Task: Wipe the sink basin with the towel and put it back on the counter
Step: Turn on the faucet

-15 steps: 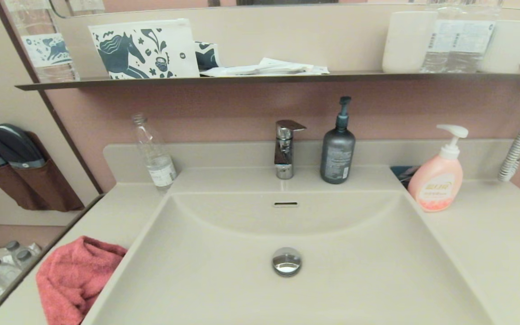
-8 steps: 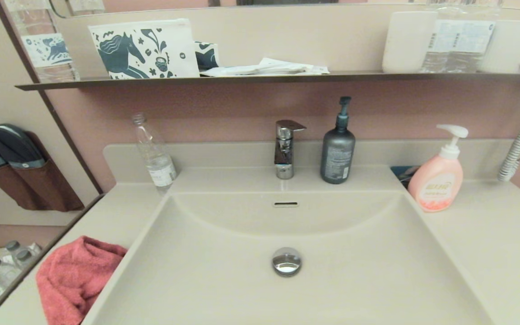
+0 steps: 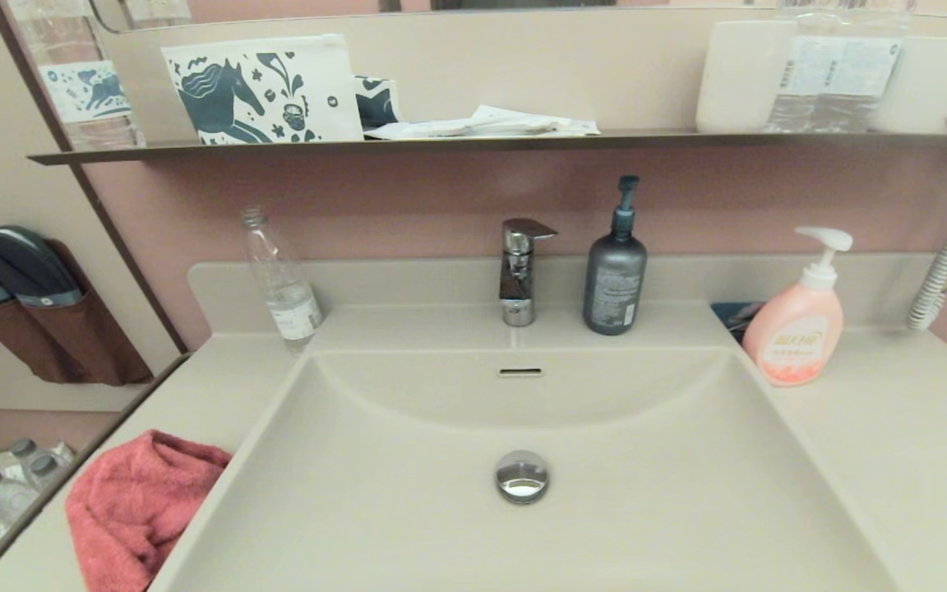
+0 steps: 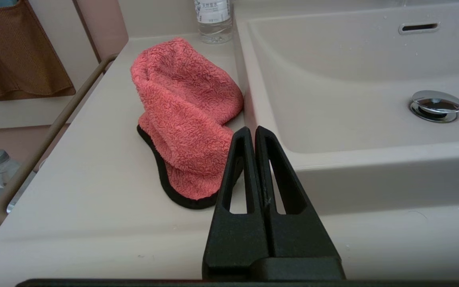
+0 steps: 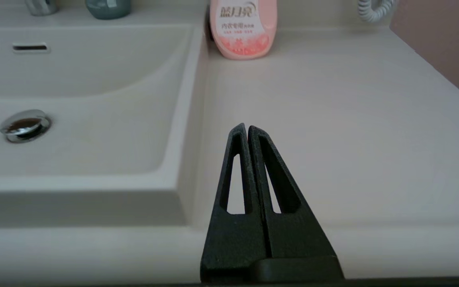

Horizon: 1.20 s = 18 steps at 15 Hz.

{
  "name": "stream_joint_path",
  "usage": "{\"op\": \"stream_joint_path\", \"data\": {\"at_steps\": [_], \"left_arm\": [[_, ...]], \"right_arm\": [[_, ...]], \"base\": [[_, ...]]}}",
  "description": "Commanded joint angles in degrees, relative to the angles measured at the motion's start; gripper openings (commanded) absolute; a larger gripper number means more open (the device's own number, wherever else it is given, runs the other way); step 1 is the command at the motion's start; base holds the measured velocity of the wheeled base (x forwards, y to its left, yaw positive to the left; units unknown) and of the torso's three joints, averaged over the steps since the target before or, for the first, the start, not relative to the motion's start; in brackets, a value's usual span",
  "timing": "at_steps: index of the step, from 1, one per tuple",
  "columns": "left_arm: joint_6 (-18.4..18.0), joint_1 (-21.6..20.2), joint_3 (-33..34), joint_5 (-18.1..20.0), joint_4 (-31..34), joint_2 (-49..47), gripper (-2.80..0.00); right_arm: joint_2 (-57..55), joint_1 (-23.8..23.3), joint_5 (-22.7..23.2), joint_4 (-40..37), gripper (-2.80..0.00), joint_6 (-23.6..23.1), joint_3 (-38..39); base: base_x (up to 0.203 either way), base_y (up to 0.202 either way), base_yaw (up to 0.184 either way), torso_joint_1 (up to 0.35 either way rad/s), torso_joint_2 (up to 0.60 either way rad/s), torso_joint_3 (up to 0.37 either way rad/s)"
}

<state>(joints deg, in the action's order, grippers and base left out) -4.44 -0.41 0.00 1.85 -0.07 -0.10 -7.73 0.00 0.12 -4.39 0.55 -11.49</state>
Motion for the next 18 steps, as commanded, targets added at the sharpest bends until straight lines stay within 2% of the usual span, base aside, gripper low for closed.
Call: {"op": "stream_joint_path", "data": {"at_steps": [1,6,9,12,15,16,18], "left_arm": [[-0.04,-0.02,0.00,0.00,-0.01,0.01,-2.80],[-0.04,-0.02,0.00,0.00,-0.01,0.01,-2.80],[-0.04,-0.07,0.00,0.04,-0.01,0.01,-2.80],[-0.04,-0.02,0.00,0.00,-0.01,0.01,-2.80],[-0.04,-0.02,0.00,0.00,-0.01,0.01,-2.80],[-0.04,-0.02,0.00,0.01,-0.01,0.01,-2.80],[-0.04,-0.02,0.00,0.00,-0.01,0.01,-2.80]], "right_arm": [[-9.09,0.15,1.64,0.14,-2.80,-0.03,-3.84],[-24.63,0.18,9.55,1.81,-2.80,-0.36,-10.09],[-33.95,0.53,13.62,9.02,-2.80,-1.34,-12.59],[-42.64,4.90,14.48,16.83,-2.80,-2.37,-14.71],[-50.87,12.23,12.18,18.62,-2.80,-1.57,-19.43],[-53.26,15.78,9.59,18.81,-2.80,-0.82,-20.84],[-58.34,25.68,0.68,20.26,-2.80,0.93,-23.34]], "base": [[0.000,0.000,0.000,0.000,0.00,0.000],[0.000,0.000,0.000,0.000,0.00,0.000],[0.000,0.000,0.000,0.000,0.00,0.000],[0.000,0.000,0.000,0.000,0.00,0.000],[0.000,0.000,0.000,0.000,0.00,0.000],[0.000,0.000,0.000,0.000,0.00,0.000],[0.000,0.000,0.000,0.000,0.00,0.000]]}}
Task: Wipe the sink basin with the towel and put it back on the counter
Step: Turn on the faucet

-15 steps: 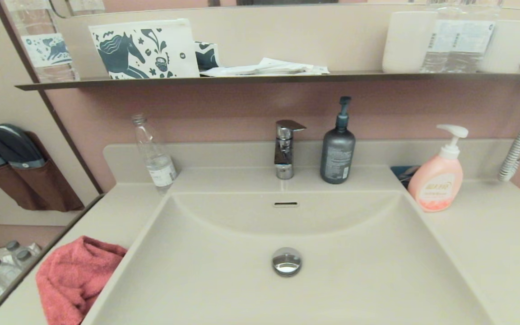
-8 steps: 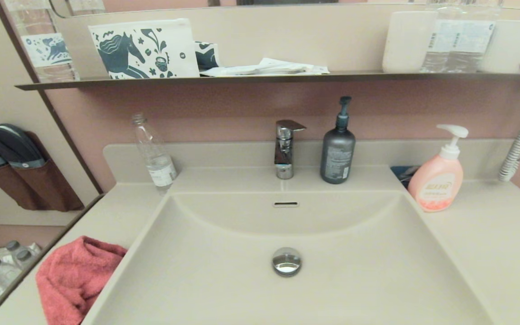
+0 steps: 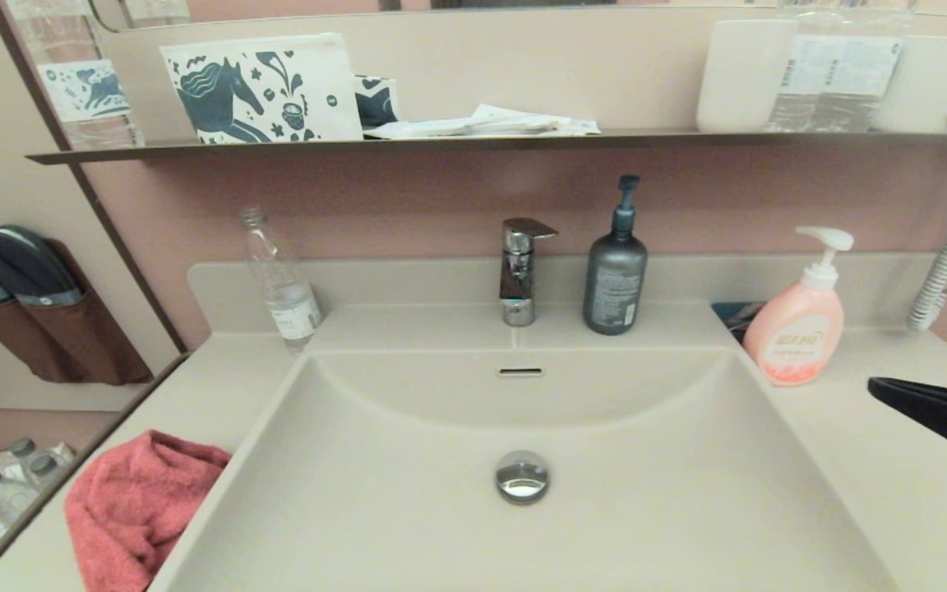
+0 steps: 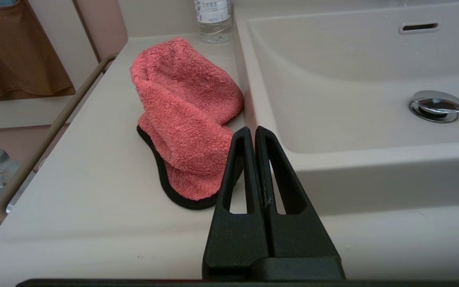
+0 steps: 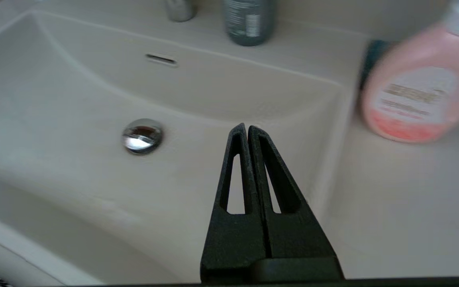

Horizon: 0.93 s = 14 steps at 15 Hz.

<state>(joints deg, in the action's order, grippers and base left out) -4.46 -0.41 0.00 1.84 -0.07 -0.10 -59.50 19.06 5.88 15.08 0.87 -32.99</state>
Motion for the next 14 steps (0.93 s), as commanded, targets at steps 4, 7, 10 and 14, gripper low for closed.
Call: {"op": "stream_joint_path", "data": {"at_steps": [4,7,10,14], "left_arm": [[-0.03,-0.02,0.00,0.01,-0.01,0.01,-2.80],[-0.03,-0.03,0.00,0.01,-0.01,0.01,-2.80],[-0.03,-0.06,0.00,0.01,-0.01,0.01,-2.80],[-0.03,-0.02,0.00,0.01,-0.01,0.01,-2.80]], "right_arm": [[-23.55,17.23,-19.46,10.88,-2.80,3.03,-9.13],[-34.57,19.17,-26.38,13.98,-2.80,3.34,-20.43],[-42.55,20.41,-29.50,14.72,-2.80,3.29,-29.79],[-51.04,21.67,-31.21,14.89,-2.80,3.26,-39.19]], "base": [[0.000,0.000,0.000,0.000,0.00,0.000],[0.000,0.000,0.000,0.000,0.00,0.000],[0.000,0.000,0.000,0.000,0.00,0.000],[0.000,0.000,0.000,0.000,0.00,0.000]]}}
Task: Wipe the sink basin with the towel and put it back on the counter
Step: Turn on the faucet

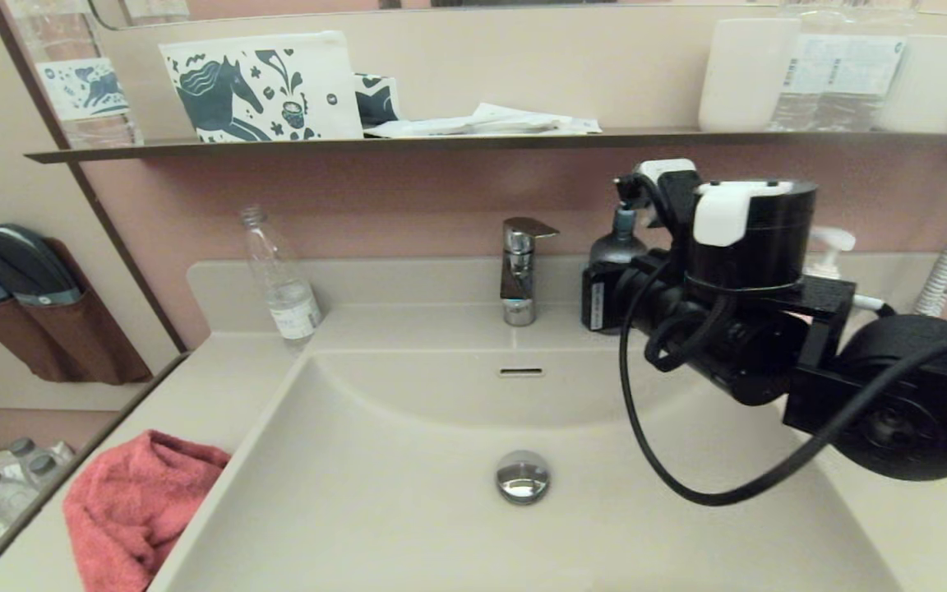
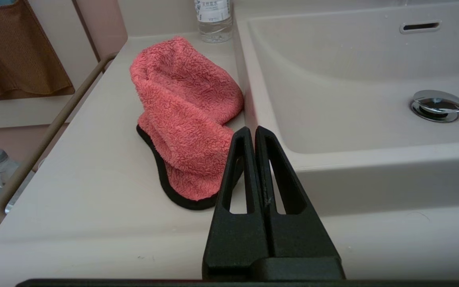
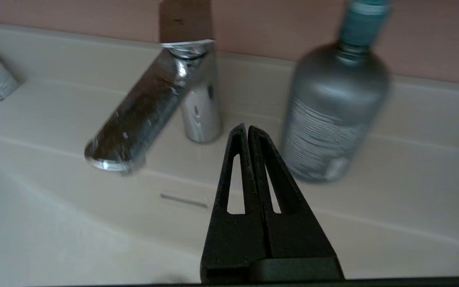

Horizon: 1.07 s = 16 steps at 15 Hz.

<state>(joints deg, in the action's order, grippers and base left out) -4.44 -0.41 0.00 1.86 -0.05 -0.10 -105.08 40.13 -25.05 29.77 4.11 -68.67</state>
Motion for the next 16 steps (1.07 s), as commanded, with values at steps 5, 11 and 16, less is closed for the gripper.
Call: {"op": "stream_joint_path", "data": {"at_steps": [5,11,16], "left_arm": [[-0.05,-0.09,0.00,-0.01,-0.04,0.01,-2.80],[-0.05,-0.02,0.00,-0.01,-0.04,0.01,-2.80],[-0.05,-0.06,0.00,-0.01,-0.04,0.01,-2.80]], "right_arm": [[-12.98,1.71,-1.27,0.27,-2.80,-2.22,-13.50],[-14.71,1.71,-1.85,0.28,-2.80,-5.10,-18.70],[-14.62,1.62,-3.08,1.69,-2.80,-8.32,-20.37]], "base": [[0.000,0.000,0.000,0.000,0.00,0.000],[0.000,0.000,0.000,0.000,0.00,0.000],[0.000,0.000,0.000,0.000,0.00,0.000]]}}
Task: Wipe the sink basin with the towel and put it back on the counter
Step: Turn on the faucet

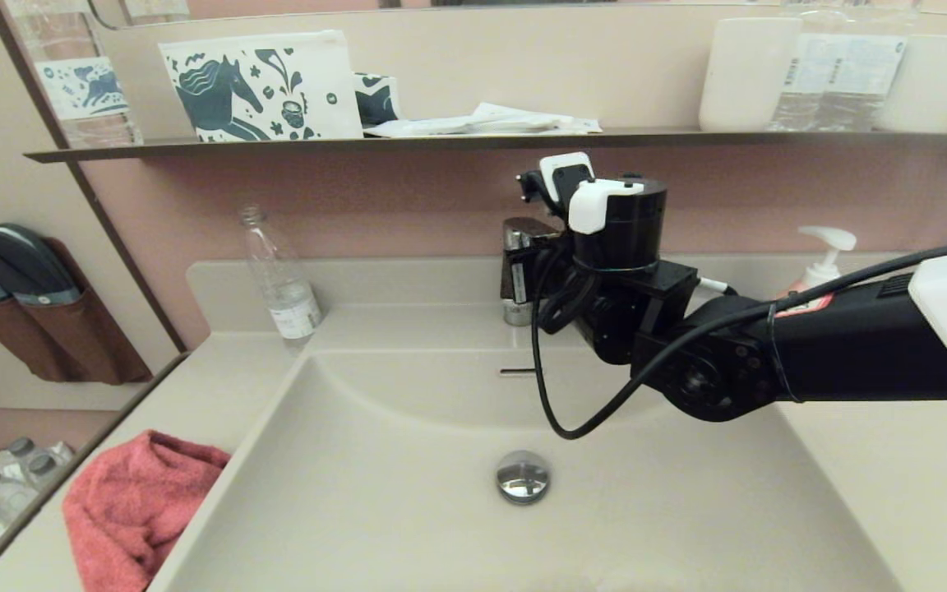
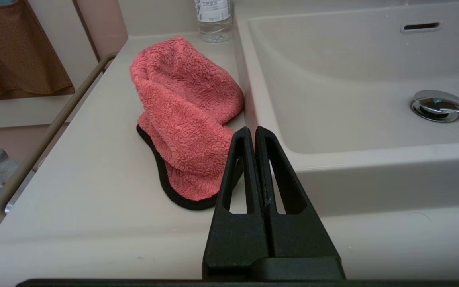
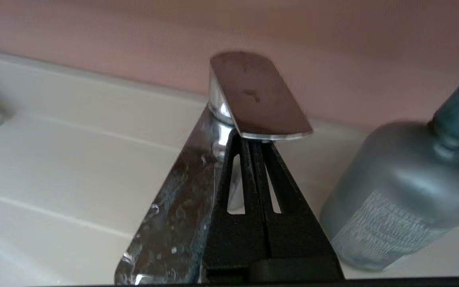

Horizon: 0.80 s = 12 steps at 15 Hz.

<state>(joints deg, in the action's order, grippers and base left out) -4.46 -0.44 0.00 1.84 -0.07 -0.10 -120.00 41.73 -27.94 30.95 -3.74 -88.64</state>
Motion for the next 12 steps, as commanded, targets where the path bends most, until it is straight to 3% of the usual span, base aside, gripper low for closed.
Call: {"op": "stream_joint_path", "data": {"at_steps": [1,12], "left_arm": [[-0.02,-0.08,0.00,0.03,-0.01,0.01,-2.80],[-0.02,-0.07,0.00,0.00,-0.01,0.01,-2.80]], "right_arm": [[0.39,0.02,-0.27,0.77,-2.80,-0.92,-0.49],[1.24,-0.49,-0.97,0.70,-2.80,-2.14,-6.14]], "base": [[0.000,0.000,0.000,0.000,0.00,0.000],[0.000,0.000,0.000,0.000,0.00,0.000]]}}
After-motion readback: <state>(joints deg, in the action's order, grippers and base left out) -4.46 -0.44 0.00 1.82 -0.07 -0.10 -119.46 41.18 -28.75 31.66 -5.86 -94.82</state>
